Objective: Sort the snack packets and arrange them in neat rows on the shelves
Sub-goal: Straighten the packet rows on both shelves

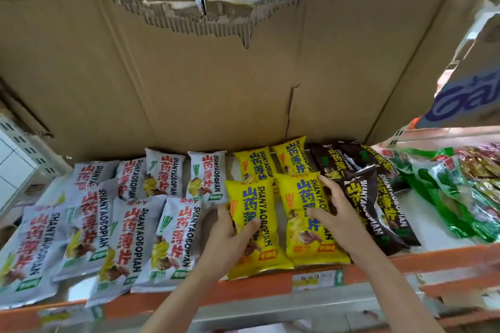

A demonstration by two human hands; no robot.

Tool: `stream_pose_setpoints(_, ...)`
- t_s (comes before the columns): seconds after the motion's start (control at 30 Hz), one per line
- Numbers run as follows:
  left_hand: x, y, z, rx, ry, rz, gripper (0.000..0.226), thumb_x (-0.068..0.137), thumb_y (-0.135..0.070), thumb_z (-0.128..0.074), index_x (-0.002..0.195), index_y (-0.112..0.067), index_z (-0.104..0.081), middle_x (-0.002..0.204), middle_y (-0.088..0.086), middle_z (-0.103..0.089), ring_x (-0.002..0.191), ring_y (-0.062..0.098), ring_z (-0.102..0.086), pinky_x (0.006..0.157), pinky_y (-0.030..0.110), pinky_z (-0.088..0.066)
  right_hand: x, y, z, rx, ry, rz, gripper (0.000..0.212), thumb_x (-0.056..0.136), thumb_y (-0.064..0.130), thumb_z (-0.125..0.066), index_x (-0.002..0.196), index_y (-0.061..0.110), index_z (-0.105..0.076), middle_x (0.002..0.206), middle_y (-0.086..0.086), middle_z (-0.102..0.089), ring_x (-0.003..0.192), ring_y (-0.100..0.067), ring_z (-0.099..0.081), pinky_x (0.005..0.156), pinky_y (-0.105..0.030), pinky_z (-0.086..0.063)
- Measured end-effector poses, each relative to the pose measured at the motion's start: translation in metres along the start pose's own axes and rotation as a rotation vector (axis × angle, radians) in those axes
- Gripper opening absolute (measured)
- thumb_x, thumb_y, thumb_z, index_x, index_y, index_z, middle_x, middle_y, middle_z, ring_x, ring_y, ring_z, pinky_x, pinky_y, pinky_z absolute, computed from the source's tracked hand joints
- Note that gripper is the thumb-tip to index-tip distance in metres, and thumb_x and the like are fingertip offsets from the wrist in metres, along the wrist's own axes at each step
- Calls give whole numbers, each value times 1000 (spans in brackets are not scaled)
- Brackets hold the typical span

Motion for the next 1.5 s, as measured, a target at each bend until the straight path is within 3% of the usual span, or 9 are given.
stream_pose_setpoints(0.17,8,8,-13,386,35,-90,63,87,-44,-58,137,-20,-31,124,0,-40,116,14,-39,89,22,-30,16,-3,2,-475,167,-40,69,93,35,-52,149,24,-13,145,-3,-27,120,-21,-44,92,-29,-35)
stream_pose_setpoints(0.3,2,-1,0,529,2,-244,59,88,-42,-56,138,-21,-33,135,0,-23,130,15,-27,105,25,-25,34,5,1,-538,26,67,62,93,37,-51,146,19,-24,149,-6,-19,139,-24,-20,110,-34,-24)
stream_pose_setpoints(0.67,-13,0,84,1065,-305,-248,49,78,-45,-46,120,-22,-54,133,9,-41,125,37,-34,100,51,-29,81,25,-13,-683,248,82,57,93,40,-51,144,21,-34,148,-6,-38,133,-24,-38,102,-27,-33)
stream_pose_setpoints(0.77,-19,21,88,1196,-180,-43,65,85,-51,-49,141,-27,-26,151,9,-12,138,38,-9,112,56,-7,76,35,-30,-844,139,192,57,92,41,-50,143,18,-36,152,-8,-28,139,-25,-25,112,-37,-26)
stream_pose_setpoints(0.87,-21,29,74,1037,-5,31,81,87,-52,-50,148,-29,-1,154,5,11,142,30,2,114,45,-11,55,60,-74,-781,186,383,51,94,39,-47,140,21,-38,153,-2,-22,142,-20,-16,114,-42,-21)
stream_pose_setpoints(1.07,-39,12,92,865,-321,-368,42,89,-31,-54,129,-19,-50,139,6,-37,127,26,-37,100,35,-35,16,85,-149,-788,442,604,47,96,41,-41,142,33,-33,156,6,-16,143,-13,-9,115,-39,-9)
stream_pose_setpoints(1.23,-32,35,172,986,-571,-100,47,89,-45,-36,128,-22,-49,145,11,-30,134,32,-17,111,51,-18,-2,67,-177,-871,596,580,59,87,64,-40,142,49,-22,157,9,3,144,-19,13,114,-49,0)
stream_pose_setpoints(1.33,-26,54,207,1006,-507,-57,52,90,-49,-29,118,-20,-60,142,17,-37,124,44,-39,99,58,-35,-4,63,-188,-878,573,534,60,86,64,-43,141,49,-23,157,11,7,142,-17,19,114,-52,-5)
stream_pose_setpoints(1.5,-32,64,224,927,-492,-161,47,74,4,-66,116,-14,-62,143,16,-34,109,39,-54,81,48,-52,-6,59,-200,-789,518,469,54,90,55,-45,140,44,-29,156,12,5,142,-14,18,116,-46,-10)
Point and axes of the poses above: each hand's wrist, its own x-axis towards the middle knuckle, its own z-axis out of the back of the hand, y = z × x, the point moved 3 cm from there along x, towards the middle knuckle
